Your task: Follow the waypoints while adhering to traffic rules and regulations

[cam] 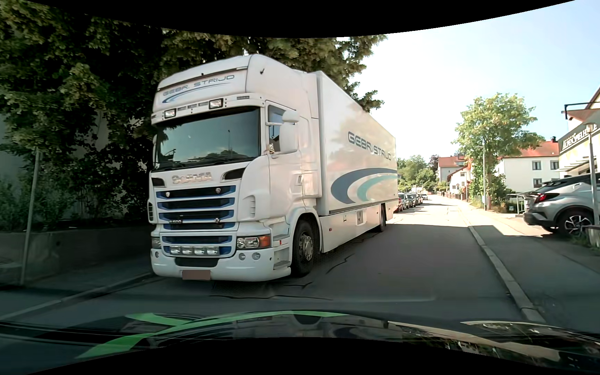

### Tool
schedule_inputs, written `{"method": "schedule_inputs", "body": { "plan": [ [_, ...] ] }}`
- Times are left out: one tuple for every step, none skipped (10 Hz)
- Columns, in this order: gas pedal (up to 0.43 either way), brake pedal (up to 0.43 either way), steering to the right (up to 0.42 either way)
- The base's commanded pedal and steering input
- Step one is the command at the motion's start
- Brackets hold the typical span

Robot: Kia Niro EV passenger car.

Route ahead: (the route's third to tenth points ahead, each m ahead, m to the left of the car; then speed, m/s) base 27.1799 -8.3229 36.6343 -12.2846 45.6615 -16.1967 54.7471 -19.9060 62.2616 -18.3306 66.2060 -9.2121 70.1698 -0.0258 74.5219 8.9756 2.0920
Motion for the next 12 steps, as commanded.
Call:
{"method": "schedule_inputs", "body": {
  "plan": [
    [0.118, 0.000, 0.336],
    [0.130, 0.000, 0.309],
    [0.130, 0.000, 0.294],
    [0.130, 0.000, 0.271],
    [0.130, 0.000, 0.251],
    [0.138, 0.000, 0.235],
    [0.150, 0.000, 0.232],
    [0.169, 0.000, 0.232],
    [0.189, 0.000, 0.232],
    [0.197, 0.000, 0.233],
    [0.220, 0.000, 0.235],
    [0.240, 0.000, 0.235]
  ]
}}
